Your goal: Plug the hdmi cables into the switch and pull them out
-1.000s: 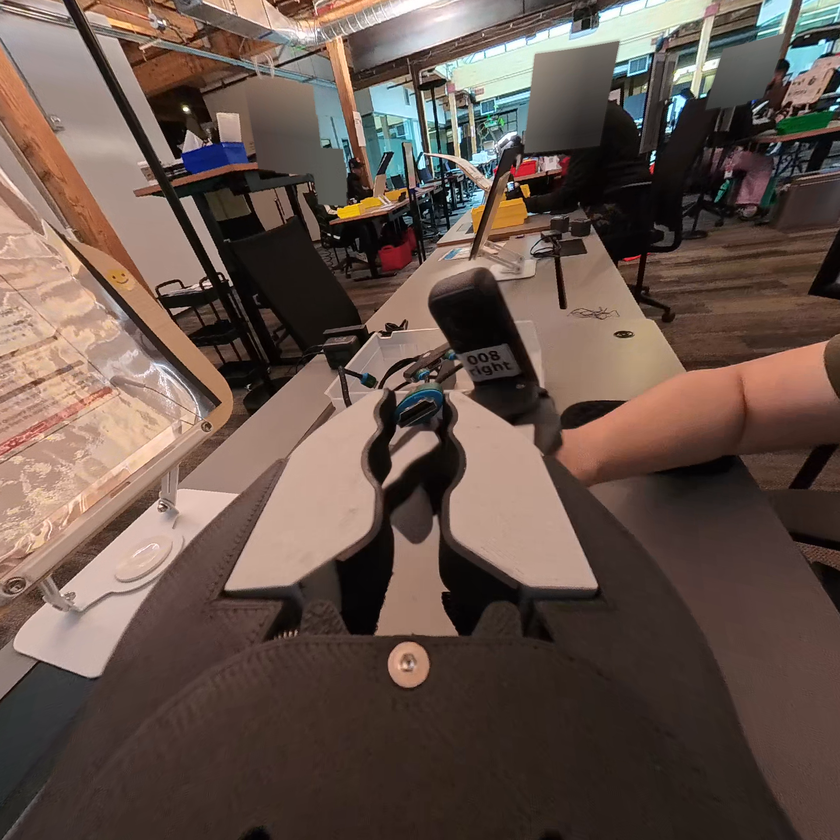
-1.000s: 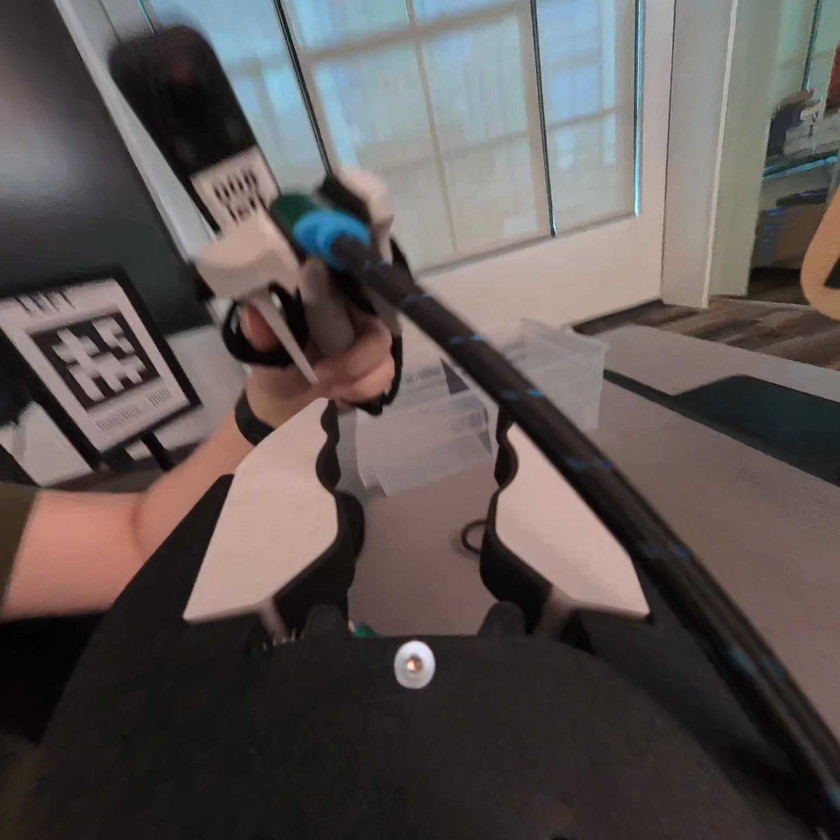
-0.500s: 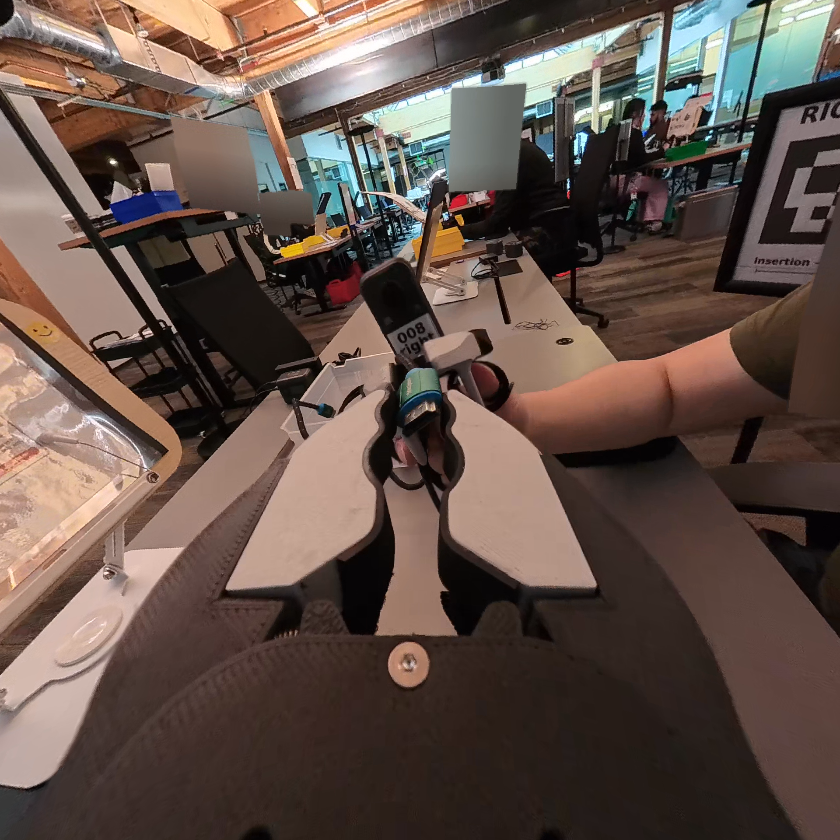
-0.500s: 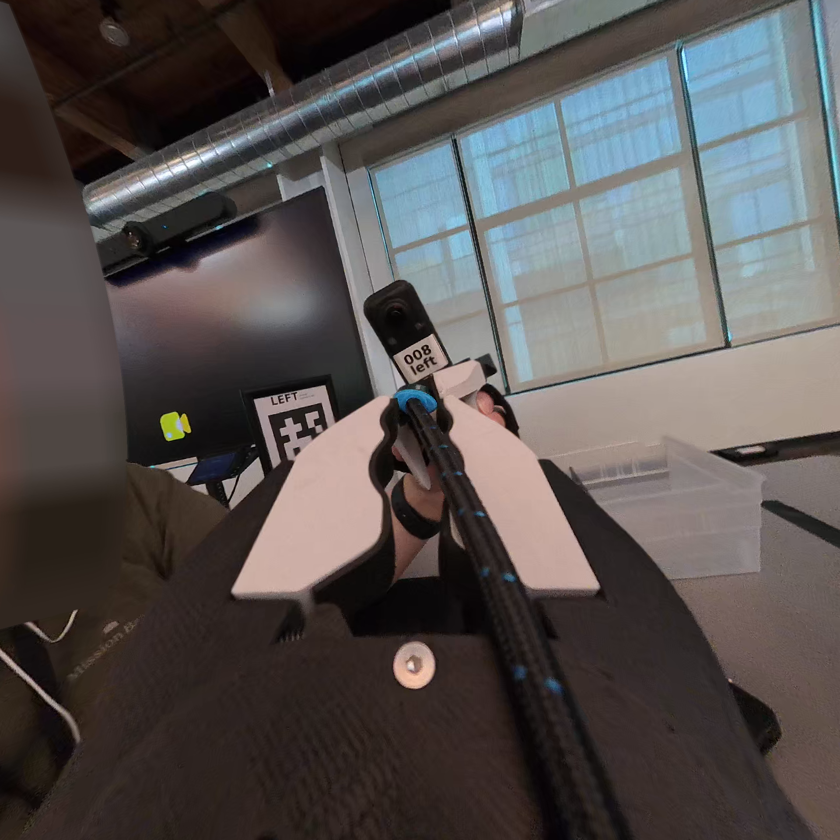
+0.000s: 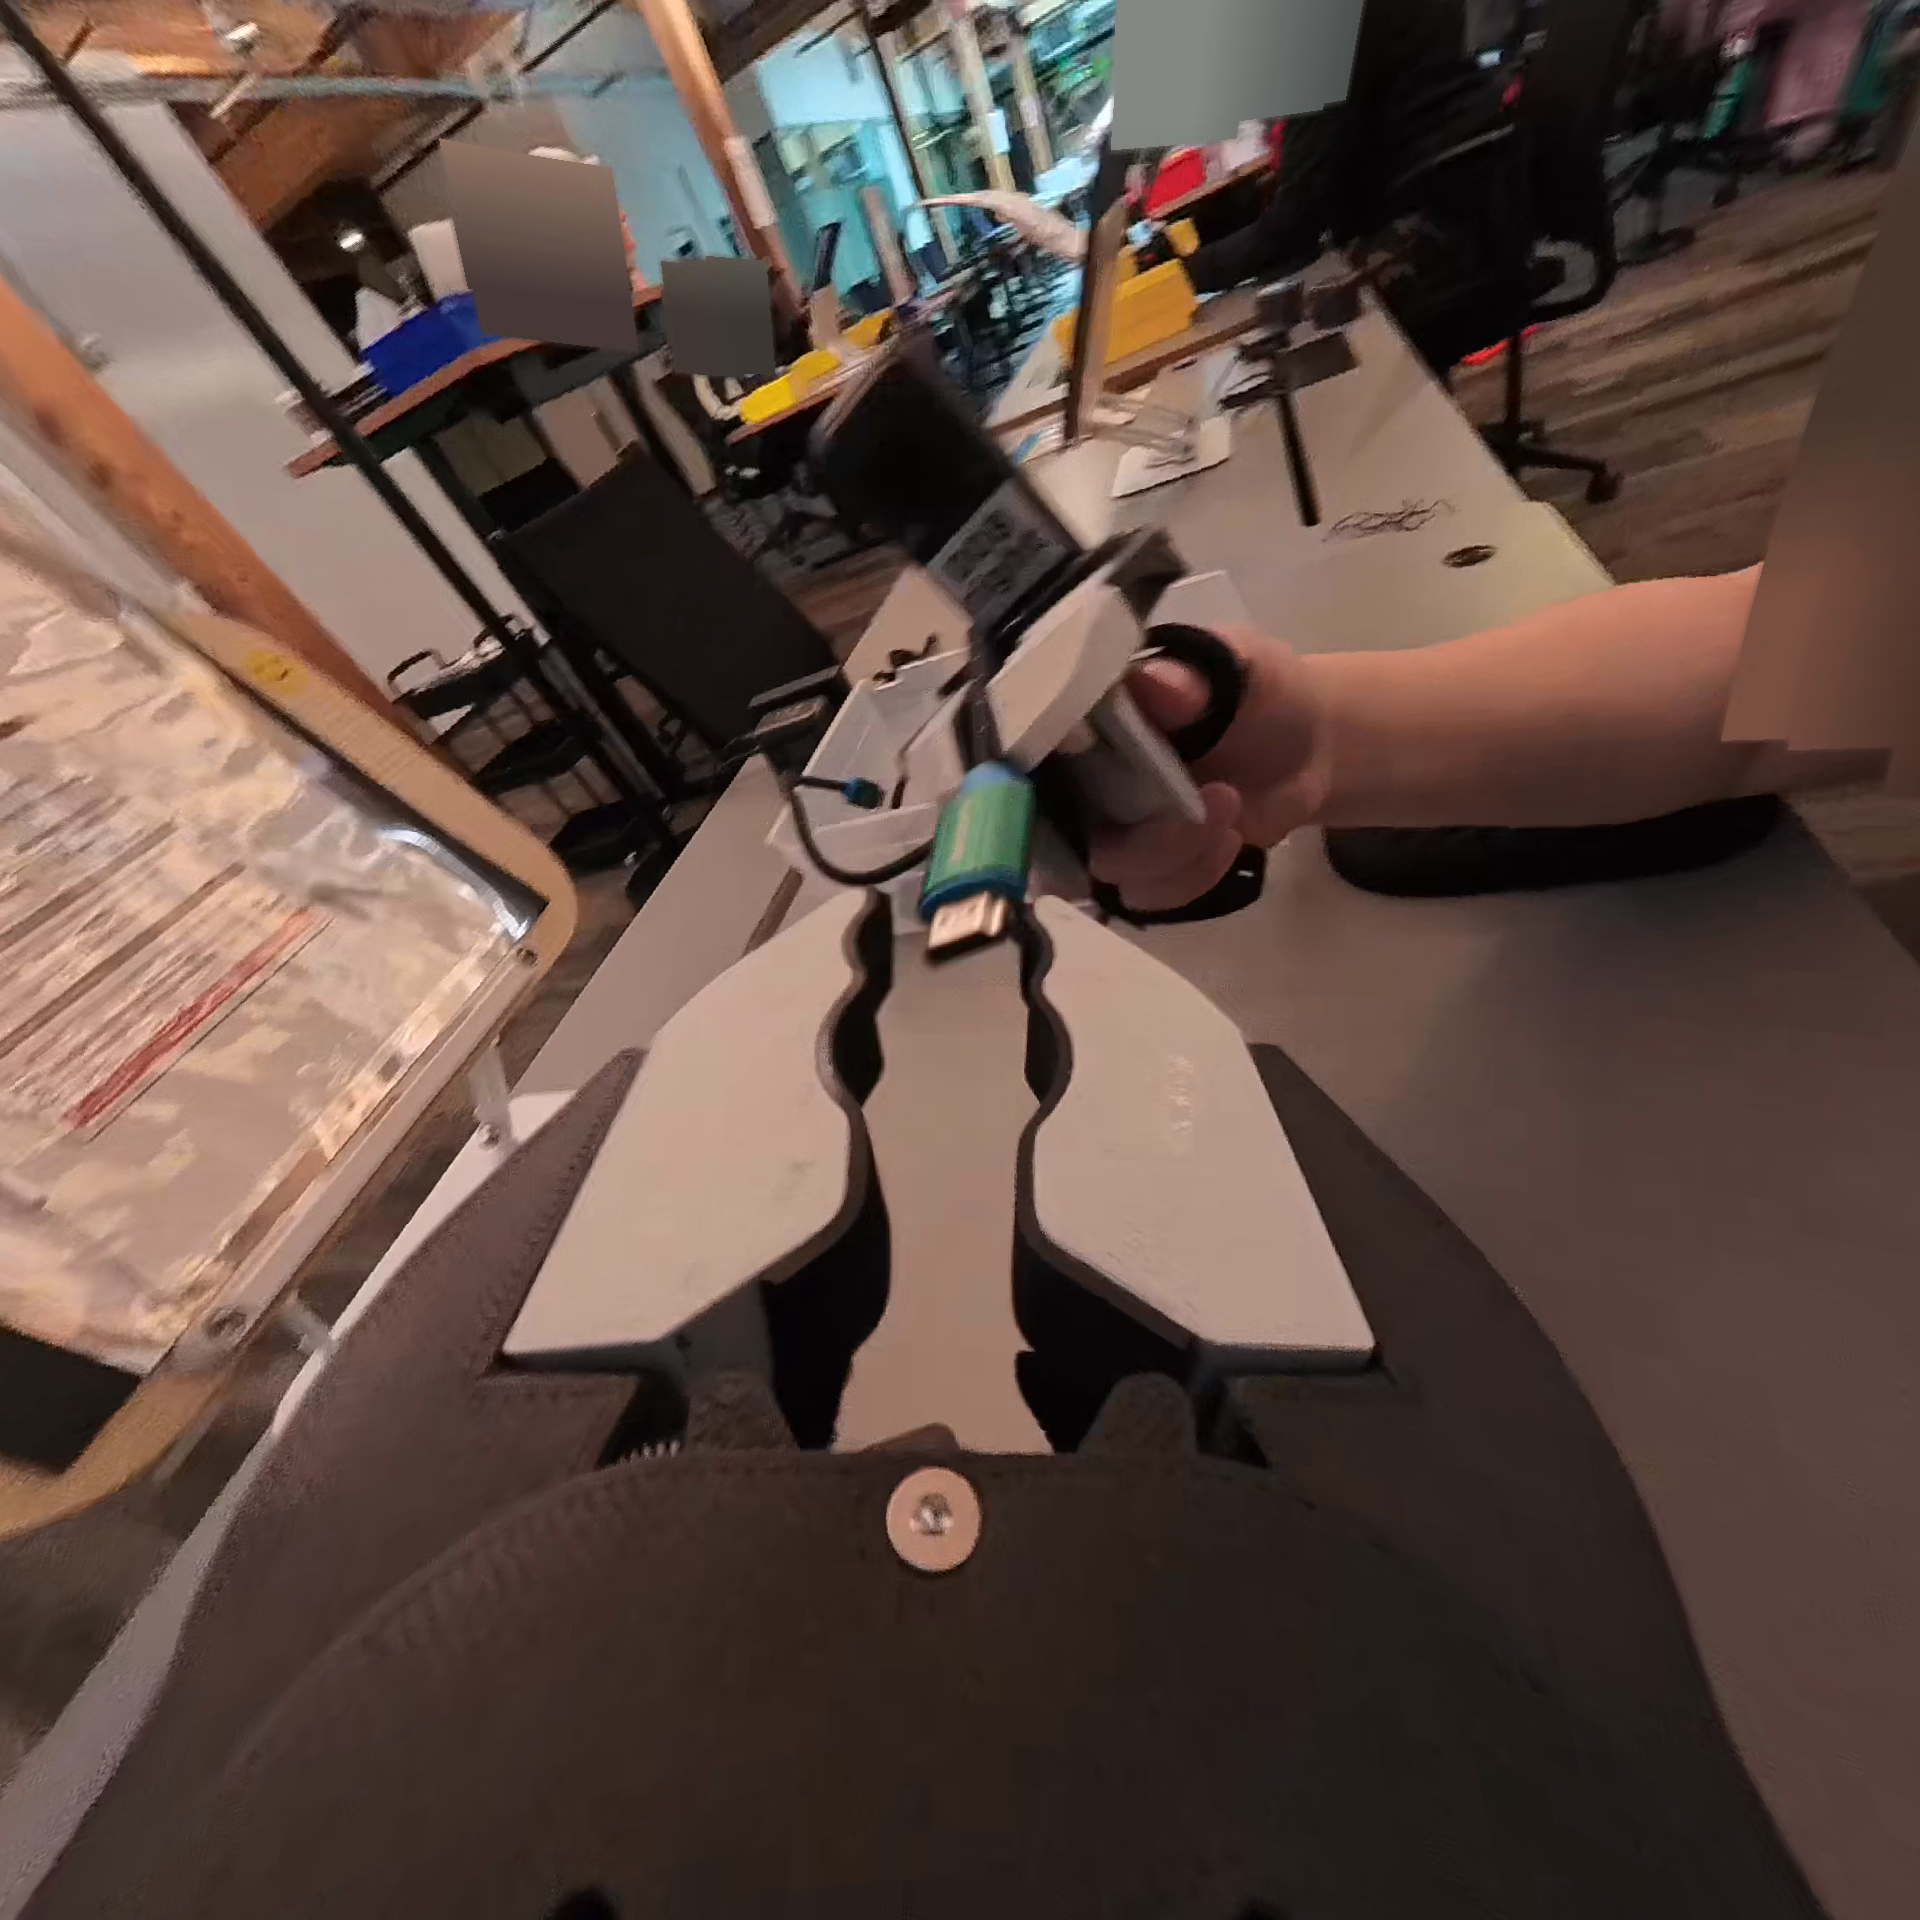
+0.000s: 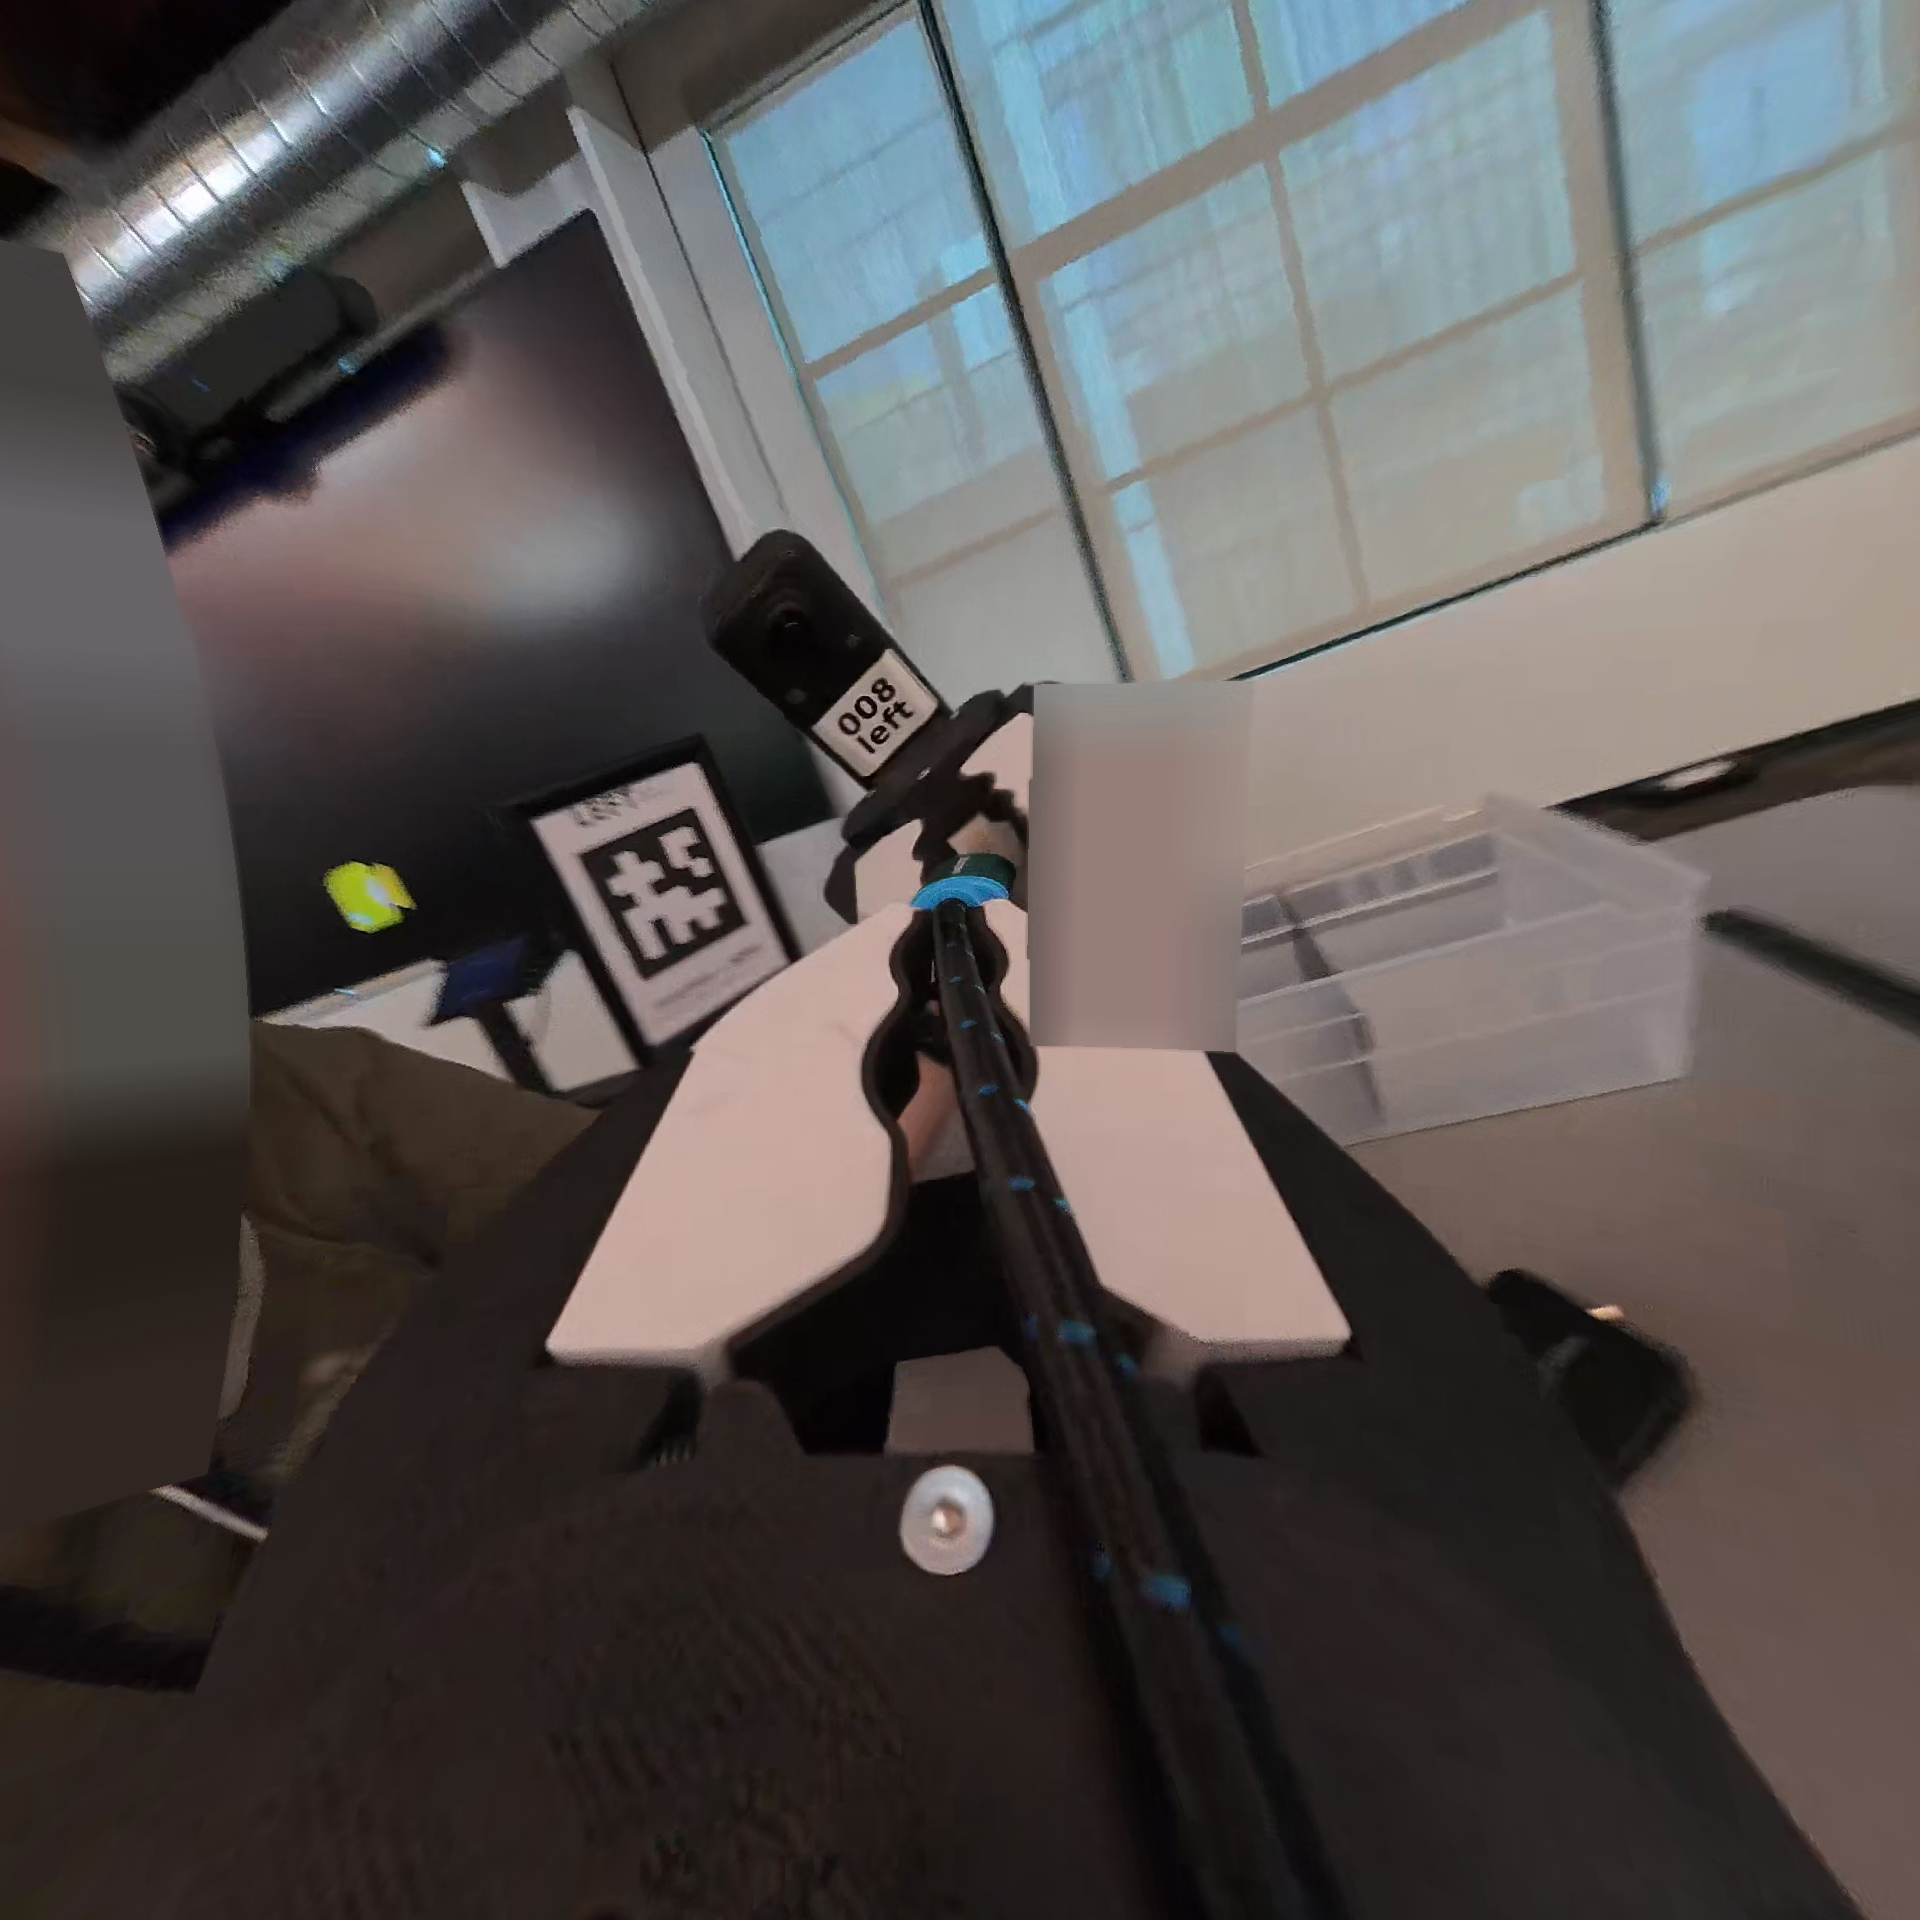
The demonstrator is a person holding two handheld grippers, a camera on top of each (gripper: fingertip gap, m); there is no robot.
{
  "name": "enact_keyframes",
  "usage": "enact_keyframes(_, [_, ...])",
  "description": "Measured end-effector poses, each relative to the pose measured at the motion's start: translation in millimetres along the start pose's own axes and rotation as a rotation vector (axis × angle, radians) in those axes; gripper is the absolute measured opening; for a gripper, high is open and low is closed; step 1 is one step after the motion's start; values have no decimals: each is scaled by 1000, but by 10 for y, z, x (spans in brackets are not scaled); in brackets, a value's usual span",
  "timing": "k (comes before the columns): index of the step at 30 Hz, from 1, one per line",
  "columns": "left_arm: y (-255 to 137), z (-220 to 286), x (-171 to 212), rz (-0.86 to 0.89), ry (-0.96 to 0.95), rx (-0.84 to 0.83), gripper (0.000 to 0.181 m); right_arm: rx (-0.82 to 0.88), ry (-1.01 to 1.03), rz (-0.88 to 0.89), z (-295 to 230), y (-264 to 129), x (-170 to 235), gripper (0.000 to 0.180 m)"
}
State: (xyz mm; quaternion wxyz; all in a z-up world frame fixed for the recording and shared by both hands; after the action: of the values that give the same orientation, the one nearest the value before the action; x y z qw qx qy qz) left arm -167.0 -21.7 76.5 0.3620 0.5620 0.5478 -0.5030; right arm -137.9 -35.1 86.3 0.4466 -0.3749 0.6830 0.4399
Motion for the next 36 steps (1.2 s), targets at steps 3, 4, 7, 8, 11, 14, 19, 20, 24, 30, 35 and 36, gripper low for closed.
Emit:
enact_keyframes(3, [-129,-210,44,21,-147,-30,42,106,-254,13,-1,-74,-126,7])
enact_keyframes(4, [-172,-305,93,18,-215,-45,45,146,-341,7,-14,-97,-174,7])
enact_keyframes(7, [-254,-626,479,-113,-357,-165,51,270,-625,-44,-78,-150,-297,7])
enact_keyframes(8, [-264,-706,691,-206,-378,-215,53,299,-714,-55,-120,-161,-336,7])
enact_keyframes(11, [-229,-759,1307,-511,-381,-281,60,370,-897,-70,-226,-186,-443,7])
enact_keyframes(14, [-188,-816,1755,-756,-245,-376,66,424,-1052,-61,-305,-221,-514,7])
enact_keyframes(19, [-82,-725,2131,-890,-270,-343,64,498,-1196,-88,-341,-227,-525,7])
enact_keyframes(20, [-73,-699,2172,-895,-307,-322,67,512,-1219,-87,-350,-226,-531,7])
enact_keyframes(24, [-118,-660,2312,-957,-331,-316,77,589,-1360,-34,-445,-263,-597,7])
enact_keyframes(30, [-94,-581,2441,-1026,-315,-306,70,616,-1397,-64,-426,-240,-566,7])
enact_keyframes(35, [-100,-608,2471,-1059,-396,-313,66,617,-1364,-81,-381,-246,-552,7])
enact_keyframes(36, [-92,-620,2463,-1056,-434,-319,66,618,-1364,-84,-377,-248,-553,7])
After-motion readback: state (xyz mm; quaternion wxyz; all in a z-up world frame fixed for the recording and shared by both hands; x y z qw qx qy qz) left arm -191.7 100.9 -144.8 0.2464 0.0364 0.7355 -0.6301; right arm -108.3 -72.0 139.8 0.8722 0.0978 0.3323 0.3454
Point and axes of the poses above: each gripper's, where its closed fingertips meet, y out along the fingers, x out of its underside, z = x × y across the jaws, the point moved 1 cm from there along -y, back along the fingers, and after that the axes turned 8 degrees about -y, right-handed, at the moved point
